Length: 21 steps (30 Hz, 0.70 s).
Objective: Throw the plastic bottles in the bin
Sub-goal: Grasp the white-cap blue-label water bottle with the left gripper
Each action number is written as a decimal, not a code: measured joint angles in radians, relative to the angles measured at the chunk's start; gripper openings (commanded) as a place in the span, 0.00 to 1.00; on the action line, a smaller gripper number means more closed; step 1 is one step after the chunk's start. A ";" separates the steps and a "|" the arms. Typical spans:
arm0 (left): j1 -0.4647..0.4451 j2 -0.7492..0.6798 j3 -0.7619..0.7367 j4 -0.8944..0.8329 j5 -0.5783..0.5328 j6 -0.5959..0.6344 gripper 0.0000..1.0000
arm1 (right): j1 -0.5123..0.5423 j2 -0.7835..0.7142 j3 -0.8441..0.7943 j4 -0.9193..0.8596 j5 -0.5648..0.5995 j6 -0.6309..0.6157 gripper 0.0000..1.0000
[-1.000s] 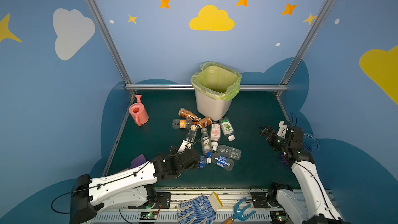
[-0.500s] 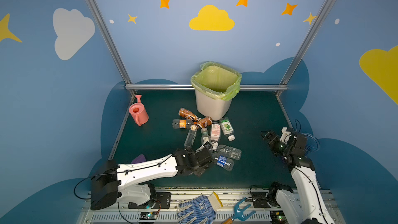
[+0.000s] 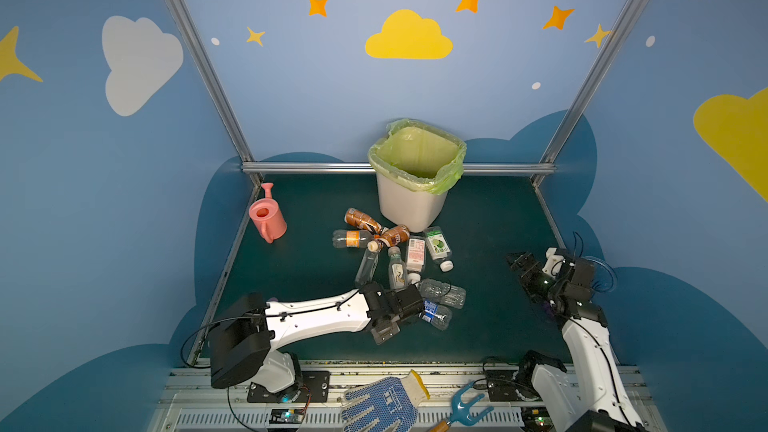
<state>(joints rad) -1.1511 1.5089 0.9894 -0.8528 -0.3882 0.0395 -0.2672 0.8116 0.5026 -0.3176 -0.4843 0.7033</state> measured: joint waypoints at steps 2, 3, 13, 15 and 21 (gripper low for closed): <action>0.011 0.038 0.000 0.003 0.006 0.018 0.97 | -0.002 0.005 0.000 0.003 -0.004 0.000 0.98; 0.018 0.056 0.000 0.006 0.008 0.026 0.97 | -0.004 0.005 0.000 0.003 -0.006 0.000 0.98; 0.067 0.147 0.002 0.026 0.055 0.090 0.77 | -0.028 0.014 0.000 0.008 -0.011 -0.002 0.98; 0.066 0.147 0.004 0.027 0.069 0.097 0.71 | -0.034 0.023 0.000 0.009 -0.013 -0.003 0.98; 0.060 0.139 0.011 0.019 0.090 0.104 0.58 | -0.048 0.047 0.000 0.016 -0.019 -0.005 0.98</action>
<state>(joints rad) -1.0916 1.6478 1.0000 -0.8341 -0.2977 0.1432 -0.3153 0.8581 0.5026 -0.3016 -0.5037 0.6983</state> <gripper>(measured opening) 0.621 0.982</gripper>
